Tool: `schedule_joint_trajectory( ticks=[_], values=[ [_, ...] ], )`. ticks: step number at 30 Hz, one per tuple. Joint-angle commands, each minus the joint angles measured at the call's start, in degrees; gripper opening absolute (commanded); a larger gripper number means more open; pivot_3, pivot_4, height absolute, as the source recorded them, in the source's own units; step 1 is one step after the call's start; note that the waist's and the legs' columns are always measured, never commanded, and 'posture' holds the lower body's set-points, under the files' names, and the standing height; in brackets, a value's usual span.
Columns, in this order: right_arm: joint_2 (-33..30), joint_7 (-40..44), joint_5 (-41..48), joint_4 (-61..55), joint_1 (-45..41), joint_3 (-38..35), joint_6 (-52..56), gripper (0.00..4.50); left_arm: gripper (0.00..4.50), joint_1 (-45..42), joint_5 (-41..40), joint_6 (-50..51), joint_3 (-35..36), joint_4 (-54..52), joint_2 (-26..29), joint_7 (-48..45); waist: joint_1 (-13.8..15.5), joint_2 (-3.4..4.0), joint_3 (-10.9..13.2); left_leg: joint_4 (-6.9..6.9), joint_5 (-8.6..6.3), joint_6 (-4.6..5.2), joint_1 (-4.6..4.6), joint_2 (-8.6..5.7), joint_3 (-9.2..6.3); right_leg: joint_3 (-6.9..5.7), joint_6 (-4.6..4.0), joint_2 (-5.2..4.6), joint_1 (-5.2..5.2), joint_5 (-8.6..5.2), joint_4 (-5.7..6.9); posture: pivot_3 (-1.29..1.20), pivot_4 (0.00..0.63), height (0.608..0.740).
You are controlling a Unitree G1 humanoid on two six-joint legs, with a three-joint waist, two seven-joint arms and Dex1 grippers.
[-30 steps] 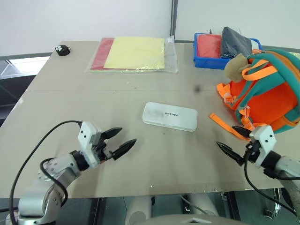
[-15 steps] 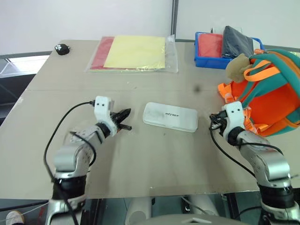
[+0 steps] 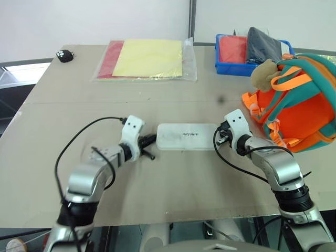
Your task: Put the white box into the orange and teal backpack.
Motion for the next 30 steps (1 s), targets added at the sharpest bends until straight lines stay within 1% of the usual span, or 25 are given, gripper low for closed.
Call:
schedule_joint_trajectory(
  ticks=[1, 3, 6, 7, 8, 9, 11, 12, 14, 16, 17, 18, 20, 23, 27, 30],
  values=[
    [-0.79, 4.08, 0.68, -1.81, -0.41, 2.07, -3.19, 0.03, 0.0, 5.09, -4.01, 3.32, 1.33, -8.84, 0.85, -1.37, 0.08, -0.01, 0.0, -0.01, 0.0, 0.0, 0.02, 0.0, 0.0, -0.01, 0.0, -0.01, 0.0, 0.0, 0.01, 0.0, 0.15, 0.74],
    [-1.47, 5.5, 0.74, -1.31, 0.14, 1.78, -4.99, 0.03, 0.0, 7.45, -4.92, 4.11, 3.04, -10.94, 1.01, -1.08, 0.29, 0.01, 0.01, 0.0, 0.0, 0.0, 0.02, -0.01, -0.01, -0.02, -0.04, -0.02, 0.01, -0.02, 0.01, 0.0, 0.15, 0.74],
    [-4.05, 7.72, 0.07, 0.47, 0.88, 0.71, -7.21, 0.03, 0.0, 12.15, -4.79, 1.6, 7.27, -11.98, 1.65, -1.75, 0.31, 0.0, 0.0, 0.03, 0.0, 0.0, 0.04, -0.01, 0.01, 0.0, -0.16, -0.02, 0.02, -0.09, 0.0, 0.0, 0.15, 0.74],
    [-5.02, 8.33, -0.42, 0.85, 1.05, 0.59, -7.88, 0.03, 0.0, 13.1, -9.05, 2.71, 11.31, -11.37, 1.8, -4.24, 0.3, 0.0, 0.0, 0.06, 0.01, 0.01, 0.04, -0.01, 0.01, 0.0, -0.17, -0.02, 0.02, -0.1, 0.0, 0.0, 0.15, 0.74],
    [-5.57, 8.76, -0.72, 1.05, 1.15, 0.55, -8.39, 0.0, 0.25, 13.65, -12.46, 3.69, 14.18, -10.9, 1.95, -6.07, 0.35, 0.0, 0.01, 0.08, 0.0, 0.0, 0.04, -0.01, 0.03, 0.0, -0.19, -0.02, 0.02, -0.11, 0.0, 0.0, 0.15, 0.74],
    [-6.3, 9.32, -1.02, 1.33, 1.24, 0.5, -9.34, 0.0, 0.5, 14.73, -13.53, 4.55, 16.52, -9.64, 4.07, -8.22, 0.41, 0.0, 0.01, 0.1, 0.01, 0.01, 0.03, 0.0, 0.01, -0.03, -0.22, -0.02, 0.01, -0.12, 0.01, 0.0, 0.15, 0.74],
    [-6.94, 10.25, -0.96, 1.46, 1.26, 0.33, -10.33, 0.0, 1.17, 14.83, -15.05, 6.66, 20.55, -6.59, 6.46, -9.1, 0.34, 0.01, 0.02, 0.11, 0.01, 0.0, 0.03, 0.02, -0.03, -0.07, -0.23, 0.01, 0.01, -0.13, 0.02, 0.0, 0.15, 0.74],
    [-7.15, 10.59, -1.1, 1.57, 1.2, 0.35, -10.92, 0.0, 1.64, 14.91, -15.63, 7.46, 21.86, -5.25, 7.9, -9.83, 0.33, 0.01, 0.02, 0.11, 0.01, 0.01, 0.05, 0.03, -0.03, -0.07, -0.23, 0.02, 0.01, -0.13, 0.03, 0.0, 0.15, 0.74],
    [-7.24, 10.91, -1.56, 1.72, 1.05, 0.67, -11.99, 0.0, 2.46, 14.62, -20.07, 11.37, 24.69, -3.29, 9.77, -11.81, 0.3, 0.0, 0.02, 0.11, 0.01, 0.0, 0.06, 0.03, -0.03, -0.06, -0.23, 0.03, 0.01, -0.13, 0.03, 0.0, 0.15, 0.74],
    [-6.96, 11.29, -1.7, 1.84, 0.97, 0.85, -12.85, 0.0, 3.48, 12.88, -29.46, 22.21, 27.41, -0.5, 11.42, -13.19, 0.3, 0.01, 0.02, 0.11, 0.01, 0.0, 0.05, 0.02, 0.03, -0.04, -0.22, 0.0, 0.01, -0.13, 0.01, 0.0, 0.15, 0.74],
    [-6.87, 11.53, -1.84, 1.86, 1.01, 1.08, -13.38, 0.0, 3.93, 10.72, -34.6, 28.55, 28.79, 2.06, 10.89, -12.35, 0.39, 0.01, 0.03, 0.11, 0.01, 0.01, 0.03, 0.02, 0.03, -0.04, -0.21, -0.01, 0.01, -0.14, 0.0, 0.0, 0.15, 0.74],
    [-6.93, 11.75, -2.26, 1.87, 1.09, 1.54, -14.2, 0.0, 4.47, 8.42, -37.22, 32.69, 29.67, 3.91, 9.68, -10.17, 0.5, 0.01, 0.04, 0.12, 0.0, 0.01, 0.01, 0.02, 0.01, -0.06, -0.2, -0.03, 0.01, -0.14, -0.01, 0.0, 0.15, 0.74],
    [-6.9, 12.06, -2.67, 1.59, 1.33, 2.17, -15.06, 0.0, 4.47, 5.22, -38.3, 37.34, 29.29, 5.37, 7.68, -6.3, 0.55, -0.01, 0.05, 0.13, 0.01, 0.01, 0.01, 0.0, -0.04, -0.1, -0.18, -0.03, 0.01, -0.14, -0.01, 0.0, 0.15, 0.74],
    [-6.56, 12.72, -2.6, 0.9, 1.66, 2.76, -15.57, 0.0, 4.47, 0.21, -38.84, 42.19, 29.48, 7.92, 1.55, -0.32, 0.38, -0.07, 0.03, 0.16, 0.01, 0.0, 0.01, -0.01, -0.05, -0.1, -0.06, -0.02, 0.04, -0.05, 0.02, 0.0, 0.15, 0.74],
    [-5.99, 14.11, -2.88, 0.9, 1.69, 4.23, -16.24, 0.0, 4.47, -2.45, -41.86, 42.92, 26.72, 8.74, -3.96, 7.42, 0.42, -0.08, -0.03, 0.17, 0.01, 0.0, 0.05, -0.02, -0.09, -0.08, 0.0, -0.01, 0.05, 0.0, 0.08, 0.0, 0.15, 0.74],
    [-4.62, 15.61, -2.48, 1.63, 1.4, 6.07, -16.57, 0.0, 4.47, -4.58, -40.6, 42.92, 25.27, 9.71, -9.47, 12.39, 0.66, -0.1, -0.06, 0.2, 0.01, 0.0, 0.07, -0.05, -0.1, -0.08, 0.0, -0.03, 0.11, 0.01, 0.07, 0.0, 0.15, 0.74]
  ],
)
